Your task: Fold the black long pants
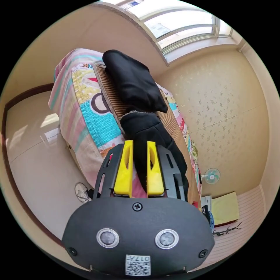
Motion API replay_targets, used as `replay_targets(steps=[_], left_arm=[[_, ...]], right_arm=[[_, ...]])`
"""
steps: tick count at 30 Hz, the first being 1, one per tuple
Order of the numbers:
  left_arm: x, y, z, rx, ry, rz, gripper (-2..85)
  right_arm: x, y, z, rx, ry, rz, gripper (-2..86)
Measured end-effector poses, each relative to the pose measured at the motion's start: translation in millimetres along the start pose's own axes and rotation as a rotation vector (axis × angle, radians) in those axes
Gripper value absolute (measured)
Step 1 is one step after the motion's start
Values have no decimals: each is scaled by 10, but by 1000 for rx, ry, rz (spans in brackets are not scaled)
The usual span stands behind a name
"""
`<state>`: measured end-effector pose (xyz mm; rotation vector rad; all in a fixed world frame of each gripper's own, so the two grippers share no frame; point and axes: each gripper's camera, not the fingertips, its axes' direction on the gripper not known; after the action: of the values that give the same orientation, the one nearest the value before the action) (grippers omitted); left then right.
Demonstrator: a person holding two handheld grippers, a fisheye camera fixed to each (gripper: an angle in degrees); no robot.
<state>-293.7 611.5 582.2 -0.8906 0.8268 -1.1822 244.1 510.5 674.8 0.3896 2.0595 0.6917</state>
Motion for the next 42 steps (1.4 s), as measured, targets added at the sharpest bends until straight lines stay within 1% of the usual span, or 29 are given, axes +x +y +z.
replay_targets(steps=[2,3,4,6,7,9,11,13,15,17,19,20,22,25,30,33,35,36,37,38,40,42], left_arm=[[315,-11,-121,43,16,140,43],[603,-46,-145,31,61,284,40],[900,-108,-133,-22,102,418,39],[1281,-206,-170,-60,147,563,38],[1438,-295,-230,-67,210,627,37],[1490,-463,-334,-56,305,683,36],[1286,-641,-336,-49,309,646,36],[661,-730,-169,-65,195,380,39],[212,-634,-40,-106,114,237,43],[-75,-472,-2,-116,102,184,50],[-315,-289,-31,-89,104,126,67],[-358,-261,-38,-81,123,116,69],[-495,-223,-57,-64,233,59,88],[-534,-272,-4,-95,297,2,113],[-415,-369,85,-137,231,-67,105],[-243,-491,193,-196,156,-100,73],[-63,-626,204,-241,185,-88,52],[163,-725,122,-239,243,-18,48],[481,-794,-31,-221,303,119,46],[646,-800,-128,-207,315,193,45],[1049,-656,-592,-60,351,451,46],[971,-525,-785,36,347,532,51]], right_arm=[[2,-23,-4,-23,-21,20,11],[10,-18,-11,-34,-50,41,9],[11,-4,-24,-29,-65,51,8],[-55,87,-101,21,-97,47,5],[-85,109,-116,32,-93,40,5],[-230,177,-153,58,-73,6,4],[-326,217,-155,59,-82,-20,3],[-383,260,-135,50,-90,-25,3],[-409,315,-94,27,-100,-21,2],[-410,346,-61,6,-99,-19,2],[-407,373,-36,-6,-91,-13,2],[-412,391,-24,-9,-88,-10,3],[-443,415,-11,-11,-89,-11,3],[-578,467,-23,3,-95,-36,2],[-1054,660,-132,108,-93,-179,3],[-1372,686,-35,82,-133,-250,3],[-1550,665,35,72,-172,-268,3],[-1667,646,71,70,-193,-284,3],[-1723,635,86,70,-199,-290,3],[-1830,620,104,73,-205,-303,4],[-1963,624,107,87,-213,-325,4],[-2057,682,129,102,-228,-346,4]])
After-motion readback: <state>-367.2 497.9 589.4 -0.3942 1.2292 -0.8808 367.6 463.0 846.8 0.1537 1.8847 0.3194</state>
